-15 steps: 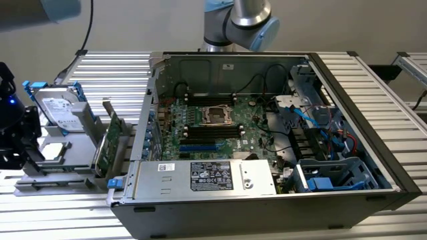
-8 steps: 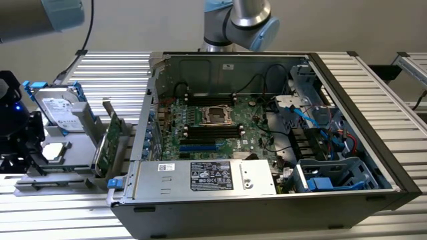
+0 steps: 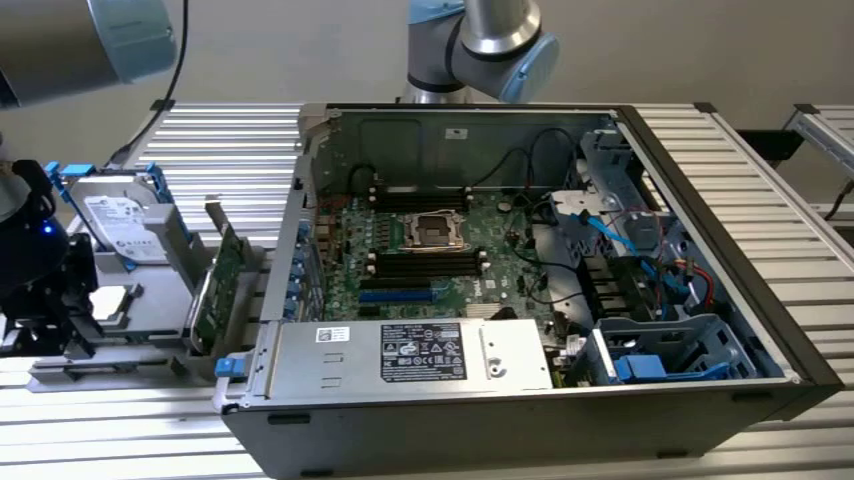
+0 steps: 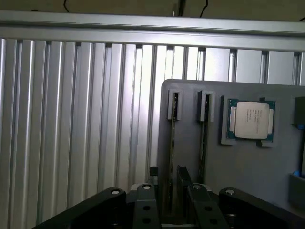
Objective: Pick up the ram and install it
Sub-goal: 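Pick up the ram and move it above insertion slot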
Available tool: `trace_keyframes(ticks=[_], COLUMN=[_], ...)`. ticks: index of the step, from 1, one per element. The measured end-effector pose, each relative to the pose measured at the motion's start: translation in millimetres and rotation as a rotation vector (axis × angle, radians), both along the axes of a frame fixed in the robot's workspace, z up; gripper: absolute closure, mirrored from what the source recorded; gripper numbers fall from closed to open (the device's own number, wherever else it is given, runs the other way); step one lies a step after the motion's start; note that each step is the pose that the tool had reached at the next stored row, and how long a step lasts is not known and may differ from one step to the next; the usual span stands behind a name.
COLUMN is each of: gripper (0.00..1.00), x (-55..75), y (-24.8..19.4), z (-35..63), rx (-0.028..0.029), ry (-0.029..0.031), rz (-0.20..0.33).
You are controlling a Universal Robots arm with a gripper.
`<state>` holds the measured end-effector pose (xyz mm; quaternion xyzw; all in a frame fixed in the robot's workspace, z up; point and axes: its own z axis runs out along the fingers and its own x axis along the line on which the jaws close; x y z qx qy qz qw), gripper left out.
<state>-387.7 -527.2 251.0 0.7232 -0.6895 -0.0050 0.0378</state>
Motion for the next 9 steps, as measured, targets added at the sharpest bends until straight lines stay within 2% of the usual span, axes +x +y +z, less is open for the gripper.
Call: trace_keyframes(ticks=[9], gripper=[0.7], x=[-0.1], y=[0.0], z=[-16.3], rx=[0.0], ry=[0.0001], rz=[0.005])
